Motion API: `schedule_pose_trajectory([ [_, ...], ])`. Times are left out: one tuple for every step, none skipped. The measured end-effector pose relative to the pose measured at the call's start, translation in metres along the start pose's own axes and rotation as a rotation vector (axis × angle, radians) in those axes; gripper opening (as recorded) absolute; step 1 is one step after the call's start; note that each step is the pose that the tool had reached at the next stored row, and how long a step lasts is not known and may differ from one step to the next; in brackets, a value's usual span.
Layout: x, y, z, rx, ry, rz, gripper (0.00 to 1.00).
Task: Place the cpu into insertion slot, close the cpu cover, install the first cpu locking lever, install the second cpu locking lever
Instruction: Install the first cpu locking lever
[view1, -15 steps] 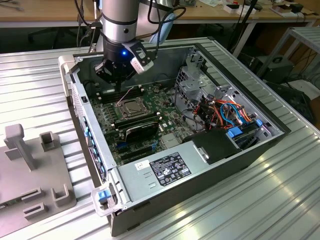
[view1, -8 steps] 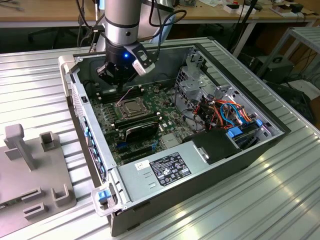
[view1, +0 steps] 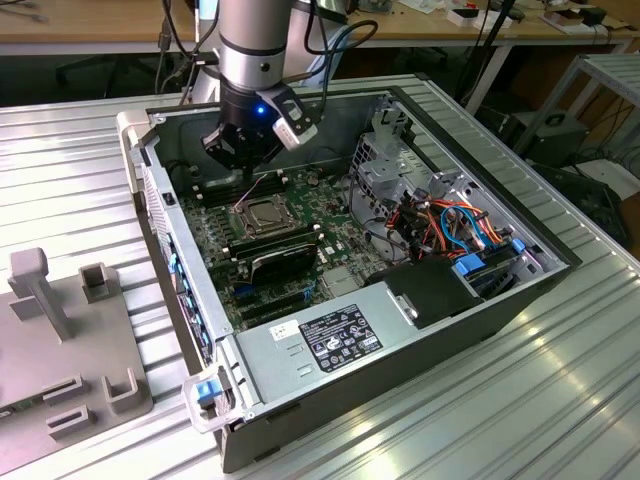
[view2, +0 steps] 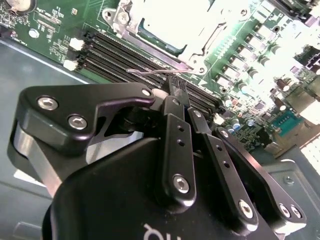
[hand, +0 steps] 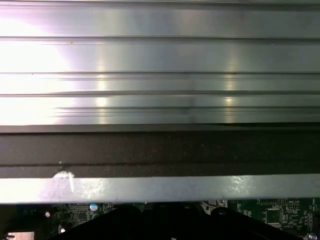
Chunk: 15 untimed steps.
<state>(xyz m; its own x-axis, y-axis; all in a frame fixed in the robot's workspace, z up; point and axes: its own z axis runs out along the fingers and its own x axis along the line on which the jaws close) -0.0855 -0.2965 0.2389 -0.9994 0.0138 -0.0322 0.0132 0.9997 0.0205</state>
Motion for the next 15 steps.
schedule_pose_trajectory([
  [0.0,0.0,0.0,0.0001,0.0,0.0,0.11],
  [-0.0001,0.0,0.0,0.0002,0.0001,0.0,0.11],
  [-0.0004,0.0,0.0002,0.0001,0.0,0.0,0.11],
  [-0.0007,0.0,0.0003,0.0,0.0,0.0,0.11],
  [-0.0007,0.0,0.0004,0.0,0.0,0.0,0.11],
  [-0.0007,0.0,0.0003,0.0001,0.0,0.0,0.11],
  [-0.0007,0.0,0.0004,0.0,0.0,0.0,0.11],
  [-0.0008,0.0,0.0004,0.0,-0.0001,0.0,0.11],
  [-0.0008,0.0,0.0004,0.0001,0.0,0.0,0.11],
  [-0.0008,0.0,0.0004,0.0001,0.0,0.0,0.11],
  [-0.0008,0.0,0.0004,0.0001,0.0,0.0,0.11],
  [-0.0008,0.0,0.0004,0.0001,0.0,0.0,0.11],
  [-0.001,0.0,0.0005,0.0001,0.0,0.0,0.11],
  [-0.001,0.0,0.0006,0.0001,0.0001,0.0,0.11],
  [-0.0013,0.0,0.0011,-0.0001,-0.0001,0.0,0.11],
])
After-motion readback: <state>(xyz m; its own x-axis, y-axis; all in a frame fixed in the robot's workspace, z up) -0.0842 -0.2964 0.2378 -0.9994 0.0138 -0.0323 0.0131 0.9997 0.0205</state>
